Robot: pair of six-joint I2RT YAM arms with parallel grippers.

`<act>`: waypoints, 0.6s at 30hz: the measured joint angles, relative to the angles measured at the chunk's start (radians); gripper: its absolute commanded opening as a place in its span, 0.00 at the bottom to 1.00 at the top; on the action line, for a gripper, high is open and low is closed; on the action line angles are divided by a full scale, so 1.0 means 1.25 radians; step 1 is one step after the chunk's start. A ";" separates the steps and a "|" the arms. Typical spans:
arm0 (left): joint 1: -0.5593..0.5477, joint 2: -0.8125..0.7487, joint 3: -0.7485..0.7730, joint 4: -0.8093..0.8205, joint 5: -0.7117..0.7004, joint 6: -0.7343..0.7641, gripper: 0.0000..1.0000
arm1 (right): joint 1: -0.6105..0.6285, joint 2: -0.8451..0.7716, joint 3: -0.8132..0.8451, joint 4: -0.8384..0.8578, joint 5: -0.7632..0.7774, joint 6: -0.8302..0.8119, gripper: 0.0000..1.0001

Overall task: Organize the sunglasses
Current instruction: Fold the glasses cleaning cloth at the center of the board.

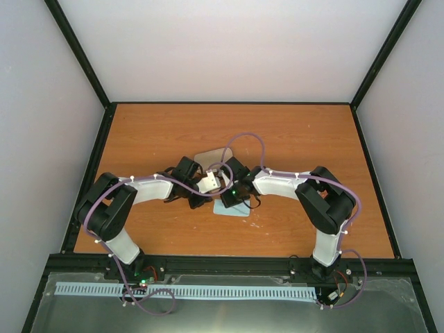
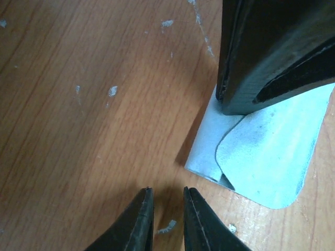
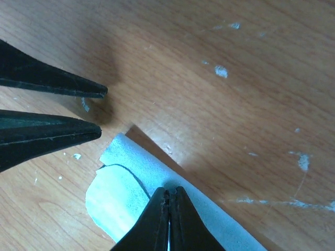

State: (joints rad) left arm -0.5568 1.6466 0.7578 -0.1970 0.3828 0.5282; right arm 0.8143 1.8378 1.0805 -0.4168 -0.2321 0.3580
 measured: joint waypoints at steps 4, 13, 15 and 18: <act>0.000 0.000 -0.003 -0.001 -0.001 0.000 0.20 | 0.002 0.000 -0.007 0.000 -0.013 0.000 0.03; -0.001 0.000 -0.003 -0.002 0.005 0.004 0.25 | 0.012 -0.042 -0.044 -0.004 0.005 0.012 0.31; -0.002 0.000 -0.003 0.002 0.006 0.003 0.29 | 0.016 -0.071 -0.059 -0.012 0.030 0.016 0.41; -0.003 0.000 0.002 0.010 0.013 0.003 0.32 | 0.021 -0.143 -0.089 -0.016 0.072 0.023 0.47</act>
State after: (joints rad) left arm -0.5606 1.6463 0.7601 -0.1841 0.3992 0.5323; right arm 0.8402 1.6596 0.9695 -0.4374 -0.1421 0.3870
